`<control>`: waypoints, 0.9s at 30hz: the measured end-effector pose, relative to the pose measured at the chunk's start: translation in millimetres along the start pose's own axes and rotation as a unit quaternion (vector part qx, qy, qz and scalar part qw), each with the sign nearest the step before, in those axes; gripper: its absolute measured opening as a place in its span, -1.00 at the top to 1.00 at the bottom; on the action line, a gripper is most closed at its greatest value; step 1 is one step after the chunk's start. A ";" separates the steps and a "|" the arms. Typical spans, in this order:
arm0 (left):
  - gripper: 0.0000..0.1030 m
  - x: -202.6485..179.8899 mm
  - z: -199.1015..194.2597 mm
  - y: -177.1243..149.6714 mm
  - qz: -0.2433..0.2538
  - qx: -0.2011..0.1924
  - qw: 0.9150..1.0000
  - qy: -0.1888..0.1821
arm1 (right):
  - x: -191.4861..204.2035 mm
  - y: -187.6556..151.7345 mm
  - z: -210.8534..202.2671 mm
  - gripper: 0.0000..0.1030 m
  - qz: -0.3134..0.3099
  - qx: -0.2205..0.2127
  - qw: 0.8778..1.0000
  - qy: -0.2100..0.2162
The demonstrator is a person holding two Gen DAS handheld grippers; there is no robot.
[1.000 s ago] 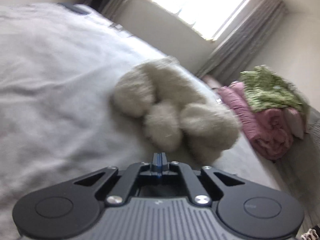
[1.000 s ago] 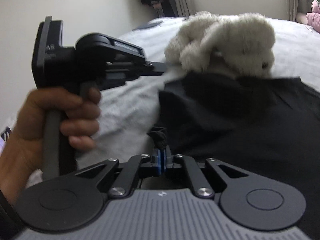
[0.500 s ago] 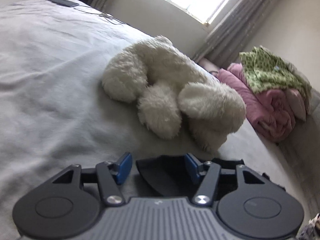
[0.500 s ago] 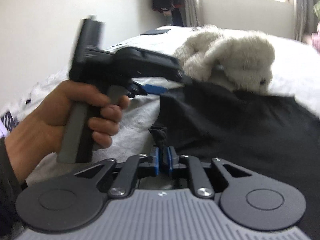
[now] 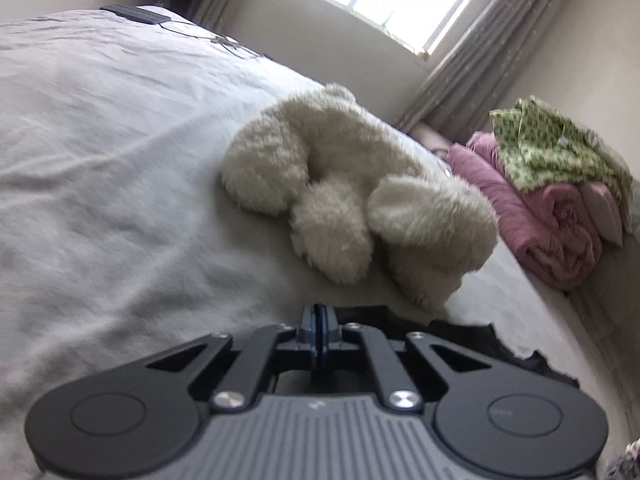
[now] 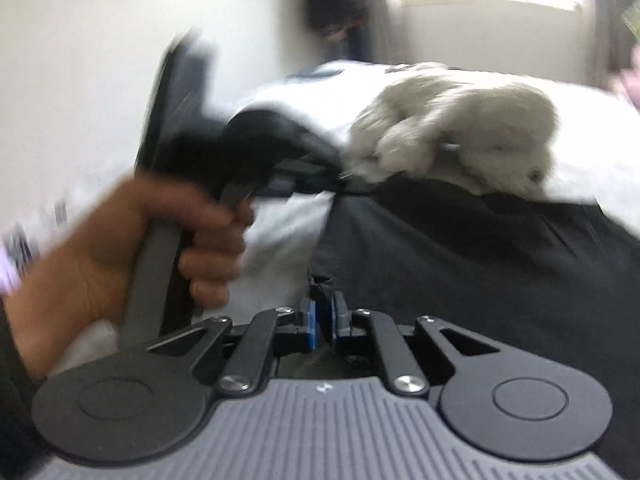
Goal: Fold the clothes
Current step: 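Open the left gripper while the right gripper pinches the shirt side near the dog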
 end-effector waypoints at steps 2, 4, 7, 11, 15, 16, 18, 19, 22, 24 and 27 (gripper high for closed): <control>0.96 -5.8 -3.6 1.6 0.002 -0.008 1.000 0.003 | -16.3 -3.3 -16.0 0.84 0.080 -0.033 0.996 0.015; 0.96 -13.0 -7.5 3.8 0.003 -0.017 1.000 0.003 | -27.1 -8.4 -27.4 0.85 0.135 -0.057 0.989 0.024; 0.96 -28.5 -16.6 8.2 0.002 -0.035 0.999 -0.009 | -36.4 -14.7 -41.0 0.86 0.194 -0.086 0.977 0.037; 0.96 -59.6 -27.2 9.9 0.029 -0.047 0.998 -0.026 | -48.3 -24.5 -55.7 0.87 0.271 -0.120 0.954 0.049; 0.96 -93.7 -30.9 9.4 0.059 -0.050 0.996 -0.037 | -64.3 -37.3 -65.9 0.87 0.350 -0.145 0.924 0.052; 0.96 -101.5 -30.1 8.9 0.066 -0.050 0.996 -0.038 | -68.1 -39.6 -68.8 0.88 0.364 -0.150 0.918 0.053; 0.96 -116.0 -27.6 6.9 0.079 -0.048 0.995 -0.039 | -75.9 -42.6 -78.1 0.88 0.383 -0.158 0.909 0.051; 0.96 -123.4 -25.3 4.8 0.086 -0.046 0.994 -0.039 | -80.1 -44.4 -83.0 0.90 0.392 -0.163 0.904 0.049; 0.96 -145.0 -16.2 -3.5 0.108 -0.037 0.993 -0.037 | -93.6 -52.0 -96.5 0.93 0.423 -0.175 0.888 0.040; 0.96 -158.9 -10.2 -10.2 0.122 -0.030 0.991 -0.040 | -102.0 -59.2 -102.5 0.94 0.439 -0.179 0.880 0.030; 0.96 -175.3 -4.1 -21.3 0.139 -0.020 0.989 -0.042 | -106.4 -62.5 -106.6 0.92 0.419 -0.164 0.893 0.016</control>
Point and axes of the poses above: each gripper's, at about its wrist camera, not at the fingertips, and z roughly the way its jaws point, x to its left, y to its top, the point moved 3 cm from there along z, roughly the way its jaws point, and after that the axes turned 7 degrees about -z, right-handed, at the moved point
